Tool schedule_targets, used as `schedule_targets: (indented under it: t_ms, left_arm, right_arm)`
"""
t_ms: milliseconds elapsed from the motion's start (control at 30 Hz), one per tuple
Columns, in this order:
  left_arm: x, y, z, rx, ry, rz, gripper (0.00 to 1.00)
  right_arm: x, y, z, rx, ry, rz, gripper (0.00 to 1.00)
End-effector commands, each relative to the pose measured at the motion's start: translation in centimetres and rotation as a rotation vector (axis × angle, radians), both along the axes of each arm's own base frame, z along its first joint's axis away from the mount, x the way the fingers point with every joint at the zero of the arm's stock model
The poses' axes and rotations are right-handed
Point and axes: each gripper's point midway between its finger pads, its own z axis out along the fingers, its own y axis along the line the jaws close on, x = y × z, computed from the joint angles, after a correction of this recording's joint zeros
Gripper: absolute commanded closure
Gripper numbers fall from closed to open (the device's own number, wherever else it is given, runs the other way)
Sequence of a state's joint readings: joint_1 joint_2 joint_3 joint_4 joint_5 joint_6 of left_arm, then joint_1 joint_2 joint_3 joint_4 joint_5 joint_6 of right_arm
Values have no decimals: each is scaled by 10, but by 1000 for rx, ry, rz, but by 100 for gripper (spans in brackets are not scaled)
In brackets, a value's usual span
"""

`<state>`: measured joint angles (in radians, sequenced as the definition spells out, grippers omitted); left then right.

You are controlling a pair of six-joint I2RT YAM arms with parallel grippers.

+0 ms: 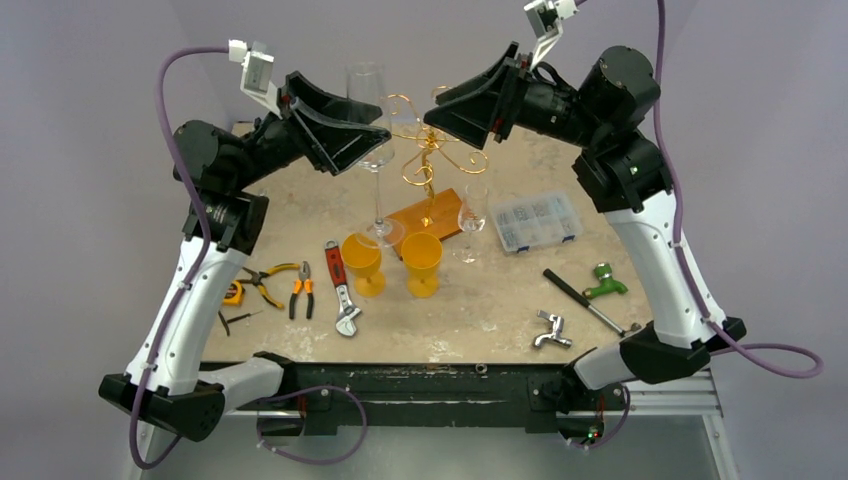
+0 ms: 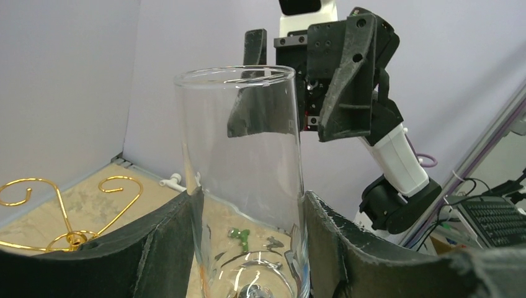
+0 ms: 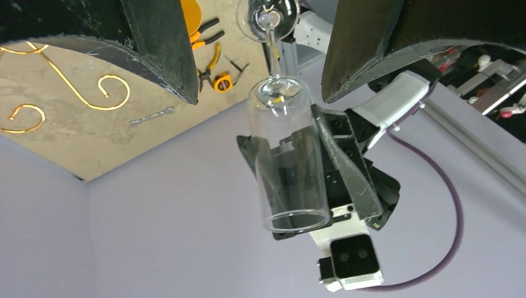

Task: Take the wine glass off the wine glass rack
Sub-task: Place the wine glass at the center of the board.

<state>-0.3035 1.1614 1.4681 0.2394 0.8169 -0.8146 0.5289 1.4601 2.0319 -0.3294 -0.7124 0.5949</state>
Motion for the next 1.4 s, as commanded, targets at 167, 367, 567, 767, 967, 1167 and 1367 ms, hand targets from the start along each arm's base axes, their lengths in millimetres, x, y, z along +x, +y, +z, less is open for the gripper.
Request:
schedule_targets:
  t_ms: [167, 367, 567, 767, 967, 1167, 1367]
  left_arm:
    - [-19, -14, 9, 12, -148, -44, 100]
    - [-18, -23, 4, 18, -143, -65, 100]
    - [-16, -28, 1, 17, -130, -73, 100]
    - [-21, -35, 0, 18, -136, -105, 100]
    - [-27, -40, -2, 29, -151, -146, 100]
    - [-32, -46, -8, 72, -160, -203, 100]
    - [-38, -48, -7, 92, -178, -245, 100]
  right_arm:
    - [7, -7, 17, -9, -98, -110, 26]
    - [-3, 5, 21, -26, -132, -67, 19]
    - [-10, 14, 23, -22, -140, -21, 16]
    - [-8, 20, 22, -27, -130, -8, 15]
    - [-8, 24, 22, -27, -124, 5, 16]
    - [-15, 28, 18, -43, -112, 52, 18]
    - [-33, 31, 9, -69, -108, 163, 20]
